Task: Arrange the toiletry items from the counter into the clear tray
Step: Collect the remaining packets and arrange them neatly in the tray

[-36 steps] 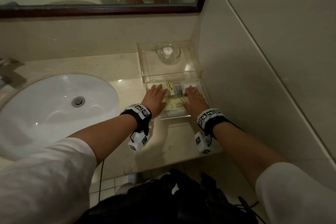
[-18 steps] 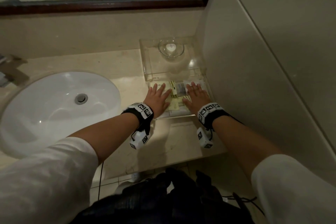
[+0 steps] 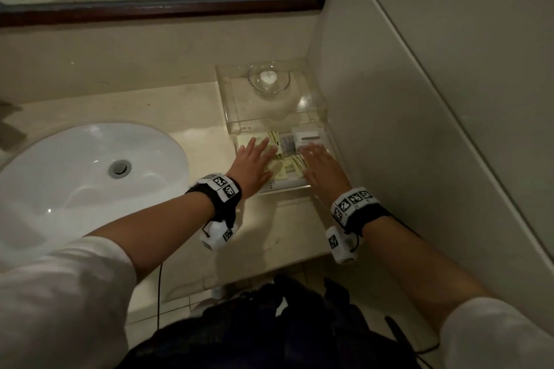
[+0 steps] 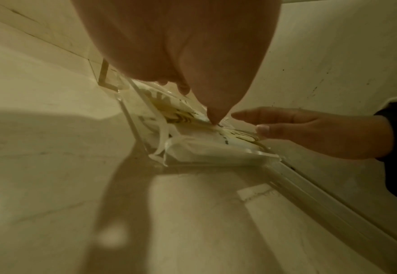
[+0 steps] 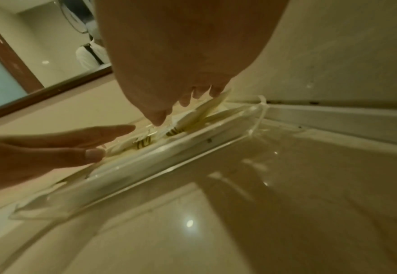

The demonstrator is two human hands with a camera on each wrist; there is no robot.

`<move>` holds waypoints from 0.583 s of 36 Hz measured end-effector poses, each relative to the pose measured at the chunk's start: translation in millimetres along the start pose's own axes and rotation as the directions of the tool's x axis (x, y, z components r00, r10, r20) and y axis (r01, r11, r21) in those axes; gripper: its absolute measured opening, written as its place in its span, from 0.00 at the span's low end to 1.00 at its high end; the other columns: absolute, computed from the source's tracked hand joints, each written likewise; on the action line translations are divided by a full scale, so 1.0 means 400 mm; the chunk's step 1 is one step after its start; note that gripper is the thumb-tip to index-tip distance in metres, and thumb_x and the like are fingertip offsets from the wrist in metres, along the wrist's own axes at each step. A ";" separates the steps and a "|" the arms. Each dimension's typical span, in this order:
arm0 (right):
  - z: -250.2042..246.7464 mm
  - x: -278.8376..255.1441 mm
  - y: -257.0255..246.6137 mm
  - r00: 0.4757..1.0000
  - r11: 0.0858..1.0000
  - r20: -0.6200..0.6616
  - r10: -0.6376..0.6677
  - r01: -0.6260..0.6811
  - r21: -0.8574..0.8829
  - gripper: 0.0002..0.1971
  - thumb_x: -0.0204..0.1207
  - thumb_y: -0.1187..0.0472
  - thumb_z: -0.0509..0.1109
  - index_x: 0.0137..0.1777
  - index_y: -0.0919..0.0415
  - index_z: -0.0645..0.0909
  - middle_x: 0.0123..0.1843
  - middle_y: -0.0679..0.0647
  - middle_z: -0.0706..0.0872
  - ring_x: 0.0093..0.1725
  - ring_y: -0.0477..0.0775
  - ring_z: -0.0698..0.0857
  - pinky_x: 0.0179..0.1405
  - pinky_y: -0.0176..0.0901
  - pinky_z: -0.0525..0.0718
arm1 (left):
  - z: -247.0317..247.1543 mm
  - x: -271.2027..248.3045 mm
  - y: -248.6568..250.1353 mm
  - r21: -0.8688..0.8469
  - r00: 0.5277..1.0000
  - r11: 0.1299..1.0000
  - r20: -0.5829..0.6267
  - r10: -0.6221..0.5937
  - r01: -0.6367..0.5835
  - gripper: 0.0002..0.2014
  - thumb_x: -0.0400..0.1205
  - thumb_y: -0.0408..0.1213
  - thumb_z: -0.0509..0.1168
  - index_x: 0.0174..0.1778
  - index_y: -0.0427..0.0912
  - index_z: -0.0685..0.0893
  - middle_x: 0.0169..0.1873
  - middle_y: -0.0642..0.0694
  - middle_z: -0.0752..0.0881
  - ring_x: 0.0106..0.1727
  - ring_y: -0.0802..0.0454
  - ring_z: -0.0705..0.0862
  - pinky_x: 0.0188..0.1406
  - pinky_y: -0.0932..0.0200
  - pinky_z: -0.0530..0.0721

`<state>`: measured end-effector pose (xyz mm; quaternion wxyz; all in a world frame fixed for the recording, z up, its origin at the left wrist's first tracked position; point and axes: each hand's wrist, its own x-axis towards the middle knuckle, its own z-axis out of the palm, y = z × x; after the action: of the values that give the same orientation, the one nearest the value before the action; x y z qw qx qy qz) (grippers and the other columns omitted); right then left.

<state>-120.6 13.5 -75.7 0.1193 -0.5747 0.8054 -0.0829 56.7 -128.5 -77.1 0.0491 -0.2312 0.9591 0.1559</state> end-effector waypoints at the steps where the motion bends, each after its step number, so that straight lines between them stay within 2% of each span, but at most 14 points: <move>1: -0.001 -0.010 -0.003 0.999 1.000 0.029 -0.013 0.014 -0.018 0.26 0.82 0.57 0.57 0.80 0.53 0.60 0.84 0.54 0.57 0.84 0.56 0.53 0.80 0.56 0.61 | 0.002 -0.001 0.002 0.023 1.000 1.000 0.014 0.006 -0.006 0.30 0.86 0.48 0.54 0.83 0.49 0.51 0.83 0.43 0.48 0.83 0.36 0.44 0.79 0.36 0.51; 5: -0.004 -0.049 -0.003 0.988 0.998 0.144 0.051 -0.046 -0.043 0.27 0.85 0.51 0.51 0.83 0.52 0.53 0.86 0.52 0.48 0.85 0.53 0.46 0.83 0.53 0.48 | 0.011 -0.007 0.003 0.090 0.996 0.995 0.072 0.045 -0.052 0.25 0.87 0.47 0.49 0.82 0.56 0.53 0.84 0.49 0.46 0.84 0.38 0.42 0.79 0.35 0.48; 11: -0.008 -0.056 0.025 0.979 0.998 0.194 0.056 -0.055 -0.008 0.28 0.85 0.48 0.52 0.83 0.49 0.52 0.86 0.50 0.46 0.85 0.53 0.44 0.82 0.53 0.47 | 0.015 -0.008 0.002 0.114 0.994 0.992 0.094 0.046 -0.057 0.24 0.88 0.48 0.47 0.82 0.58 0.53 0.84 0.52 0.47 0.84 0.40 0.43 0.79 0.35 0.48; 21: 0.005 -0.056 0.044 0.968 0.999 0.250 0.027 -0.014 -0.050 0.31 0.83 0.42 0.51 0.83 0.47 0.46 0.86 0.50 0.40 0.84 0.52 0.40 0.81 0.49 0.39 | 0.012 0.000 0.001 0.050 0.997 0.999 0.076 -0.001 -0.003 0.27 0.87 0.46 0.51 0.82 0.54 0.53 0.84 0.46 0.46 0.83 0.35 0.43 0.79 0.35 0.49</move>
<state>-129.0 40.3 -80.2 0.2072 -0.5749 0.7915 0.0110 56.4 -126.5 -81.6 0.0910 -0.2234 0.9602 0.1407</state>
